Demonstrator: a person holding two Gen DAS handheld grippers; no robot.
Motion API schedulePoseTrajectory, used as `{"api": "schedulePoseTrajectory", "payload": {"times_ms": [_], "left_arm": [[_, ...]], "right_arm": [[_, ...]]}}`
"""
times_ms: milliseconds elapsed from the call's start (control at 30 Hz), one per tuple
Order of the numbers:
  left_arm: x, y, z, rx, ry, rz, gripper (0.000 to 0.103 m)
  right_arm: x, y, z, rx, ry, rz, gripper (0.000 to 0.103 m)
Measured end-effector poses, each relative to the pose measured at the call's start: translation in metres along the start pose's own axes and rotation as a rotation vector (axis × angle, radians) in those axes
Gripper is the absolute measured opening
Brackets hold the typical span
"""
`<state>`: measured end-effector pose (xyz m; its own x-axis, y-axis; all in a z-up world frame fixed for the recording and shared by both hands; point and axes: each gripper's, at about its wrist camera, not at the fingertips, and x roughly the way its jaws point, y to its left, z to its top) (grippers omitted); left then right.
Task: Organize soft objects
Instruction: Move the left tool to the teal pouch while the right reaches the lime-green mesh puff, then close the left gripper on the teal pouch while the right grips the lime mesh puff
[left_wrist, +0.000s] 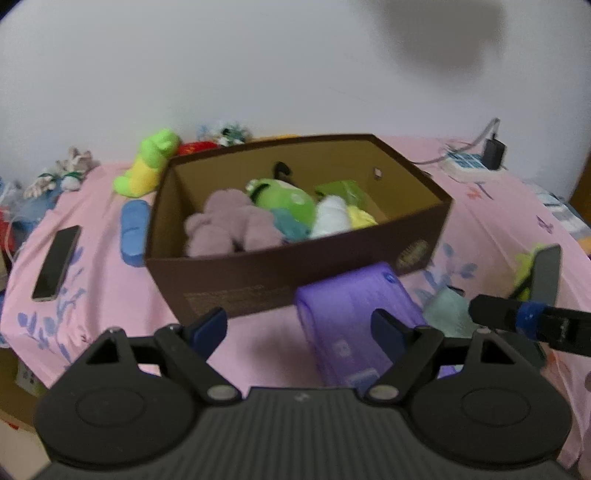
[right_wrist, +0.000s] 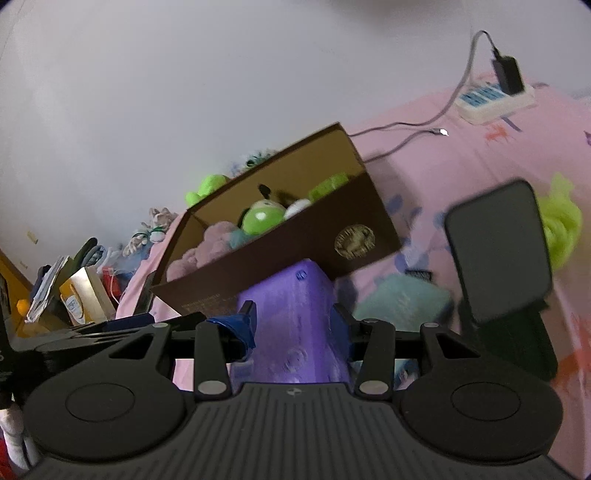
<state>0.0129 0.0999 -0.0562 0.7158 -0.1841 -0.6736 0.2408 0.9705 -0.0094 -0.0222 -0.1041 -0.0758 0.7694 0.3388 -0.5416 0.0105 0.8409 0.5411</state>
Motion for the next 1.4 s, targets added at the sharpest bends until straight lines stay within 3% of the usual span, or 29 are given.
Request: {"api": "schedulePoseTrajectory", "payload": {"times_ms": [367,667,867,1067,1167,1400], "left_arm": [[0.002,-0.032,-0.023,0.115,0.017,-0.163,0.084],[0.009,-0.07,-0.026,0.207,0.015,-0.218,0.084],[0.015,-0.102,-0.022,0.257,0.009,-0.233,0.084],[0.034,-0.139,-0.017,0.378,0.022,-0.228,0.084],[0.046,-0.148,-0.013,0.426,0.027,-0.22,0.096],[0.07,-0.156,-0.005,0.496,0.082,-0.239,0.101]], "right_arm": [[-0.027,-0.022,-0.028,0.084,-0.002,-0.089,0.029],[-0.06,-0.061,-0.036,0.15,0.001,-0.155,0.029],[-0.076,-0.106,-0.02,0.23,-0.014,-0.181,0.029],[-0.082,-0.152,0.005,0.323,-0.024,-0.197,0.029],[-0.08,-0.17,0.016,0.375,-0.019,-0.174,0.029],[-0.069,-0.198,0.033,0.397,0.011,-0.135,0.03]]}}
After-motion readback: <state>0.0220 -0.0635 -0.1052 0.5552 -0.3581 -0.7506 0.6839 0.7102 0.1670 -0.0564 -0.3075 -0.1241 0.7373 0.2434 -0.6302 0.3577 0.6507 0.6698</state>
